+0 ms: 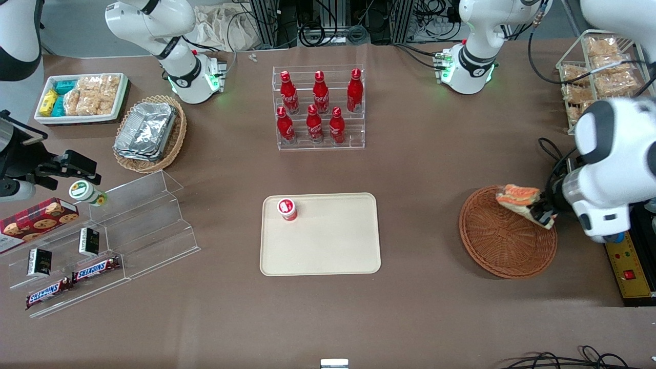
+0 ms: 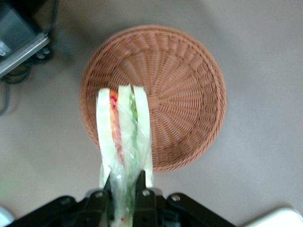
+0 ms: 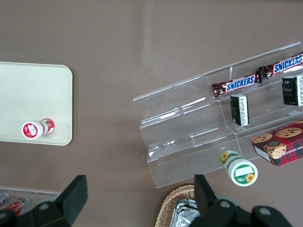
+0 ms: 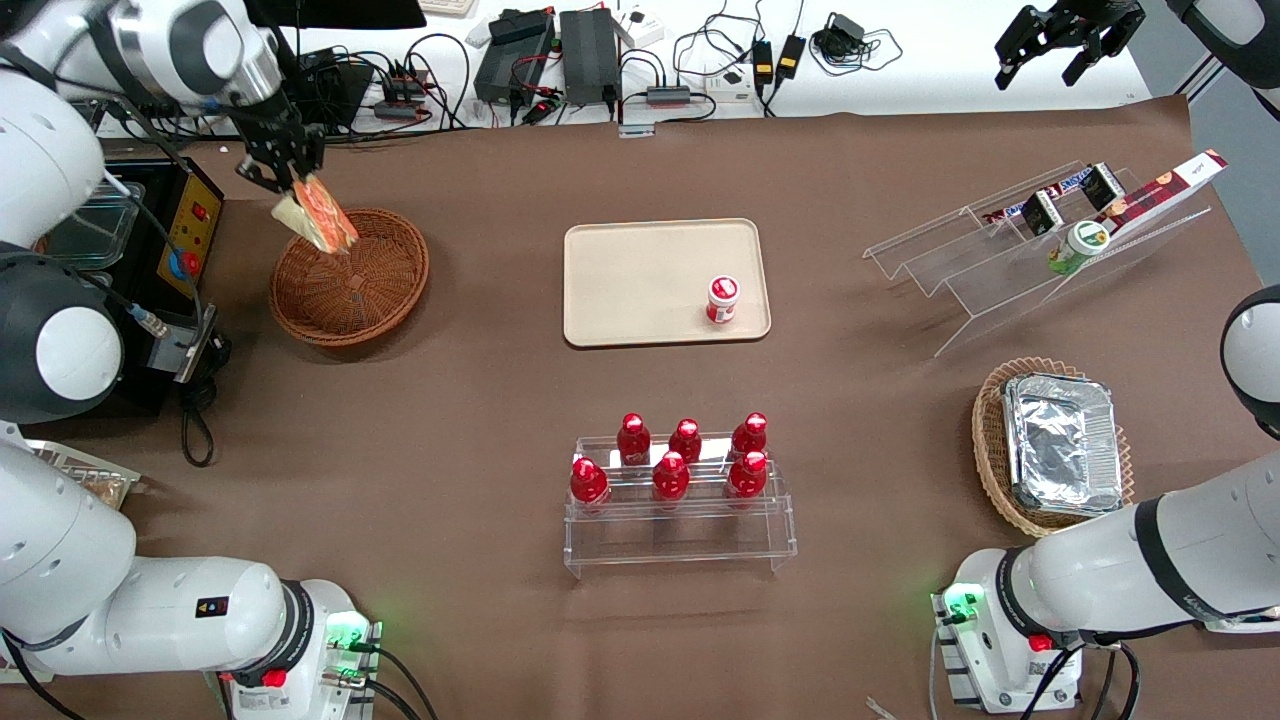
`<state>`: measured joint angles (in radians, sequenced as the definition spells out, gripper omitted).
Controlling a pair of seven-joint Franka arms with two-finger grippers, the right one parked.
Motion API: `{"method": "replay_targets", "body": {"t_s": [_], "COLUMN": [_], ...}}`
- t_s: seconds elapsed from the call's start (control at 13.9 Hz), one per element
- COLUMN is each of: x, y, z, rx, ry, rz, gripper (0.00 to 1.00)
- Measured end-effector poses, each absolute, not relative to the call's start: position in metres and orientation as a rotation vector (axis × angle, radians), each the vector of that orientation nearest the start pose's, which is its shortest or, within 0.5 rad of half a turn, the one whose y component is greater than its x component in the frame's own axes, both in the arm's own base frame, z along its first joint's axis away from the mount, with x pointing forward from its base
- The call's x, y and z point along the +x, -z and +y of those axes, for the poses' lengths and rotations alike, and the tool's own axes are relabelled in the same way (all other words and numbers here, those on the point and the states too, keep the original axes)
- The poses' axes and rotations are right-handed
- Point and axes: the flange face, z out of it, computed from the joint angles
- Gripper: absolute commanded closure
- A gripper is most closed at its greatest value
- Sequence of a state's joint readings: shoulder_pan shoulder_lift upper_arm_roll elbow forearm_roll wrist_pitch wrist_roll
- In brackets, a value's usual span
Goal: Place sandwich from basket to tray
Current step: 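Carry the held sandwich with the left gripper over the white tray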
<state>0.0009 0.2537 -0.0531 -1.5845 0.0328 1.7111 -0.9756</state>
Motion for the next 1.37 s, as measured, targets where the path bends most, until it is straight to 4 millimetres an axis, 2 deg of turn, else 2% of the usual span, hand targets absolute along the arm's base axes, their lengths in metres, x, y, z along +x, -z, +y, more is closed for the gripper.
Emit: {"method": "replay_targets", "body": {"t_s": [0.14,0.22,0.36,0.5,0.72,0.86,1.08,1.22,1.37], "x": [0.621,0.617,0.61,0.603,0.587,0.575,0.565,0.567,0.57], "y": [-0.531,-0.549,-0.572,-0.578,-0.572,-0.559,-0.531,-0.51,-0.479], "z": [-0.049,-0.062,-0.093,-0.129,-0.193,-0.239,-0.3,-0.331,-0.365], "rx": [-2.781,-2.816,-2.905,-2.985,-3.067,-3.085,-3.112,-3.152,-3.18], "ry": [-0.174,-0.191,-0.201,-0.205,-0.244,-0.275,-0.288,-0.258,-0.199], "rz": [-1.297,-1.248,-1.095,-0.92,-0.644,-0.478,-0.312,-0.249,-0.166], "gripper": [1.0,1.0,1.0,1.0,1.0,1.0,1.0,1.0,1.0]}}
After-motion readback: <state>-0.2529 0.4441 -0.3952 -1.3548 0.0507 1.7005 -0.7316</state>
